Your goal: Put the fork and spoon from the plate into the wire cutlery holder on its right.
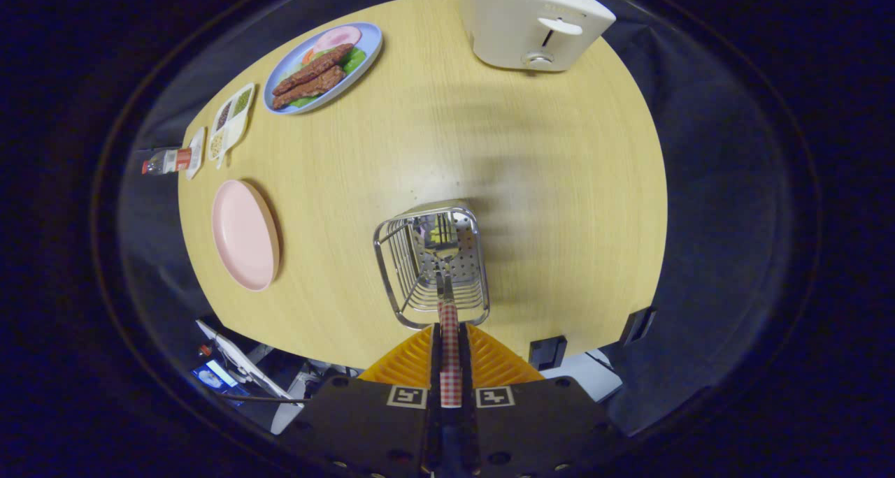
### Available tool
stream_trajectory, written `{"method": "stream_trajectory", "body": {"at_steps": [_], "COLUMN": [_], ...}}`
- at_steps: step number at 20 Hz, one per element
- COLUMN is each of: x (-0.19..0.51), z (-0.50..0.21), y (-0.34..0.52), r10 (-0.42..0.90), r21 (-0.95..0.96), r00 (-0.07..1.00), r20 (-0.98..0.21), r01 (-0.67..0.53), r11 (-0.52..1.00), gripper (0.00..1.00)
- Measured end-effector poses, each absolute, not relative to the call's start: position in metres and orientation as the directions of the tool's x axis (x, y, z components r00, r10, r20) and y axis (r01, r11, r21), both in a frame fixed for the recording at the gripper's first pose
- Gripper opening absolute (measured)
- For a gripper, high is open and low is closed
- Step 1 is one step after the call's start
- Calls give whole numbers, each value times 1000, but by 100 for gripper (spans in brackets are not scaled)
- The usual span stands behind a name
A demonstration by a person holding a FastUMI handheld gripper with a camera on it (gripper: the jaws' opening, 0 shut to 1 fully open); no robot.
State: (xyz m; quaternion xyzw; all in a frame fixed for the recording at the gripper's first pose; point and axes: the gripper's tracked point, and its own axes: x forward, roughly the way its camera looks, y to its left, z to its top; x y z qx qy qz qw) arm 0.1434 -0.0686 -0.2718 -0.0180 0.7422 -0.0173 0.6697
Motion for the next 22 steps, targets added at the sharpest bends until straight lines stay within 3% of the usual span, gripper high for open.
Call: {"method": "stream_trajectory", "body": {"at_steps": [8, 11, 17, 22], "x": [138, 126, 92, 90], "z": [-247, -239, -228, -194], "y": [-49, -29, 15, 60], "r10": [-57, -27, -16, -14], "r21": [-69, -49, -61, -133], "r00": [98, 165, 289, 533], "r20": [-994, -986, -957, -846], "r01": [-123, -131, -148, -185], "r11": [990, 990, 987, 974], "gripper": [28, 29, 43, 49]}}
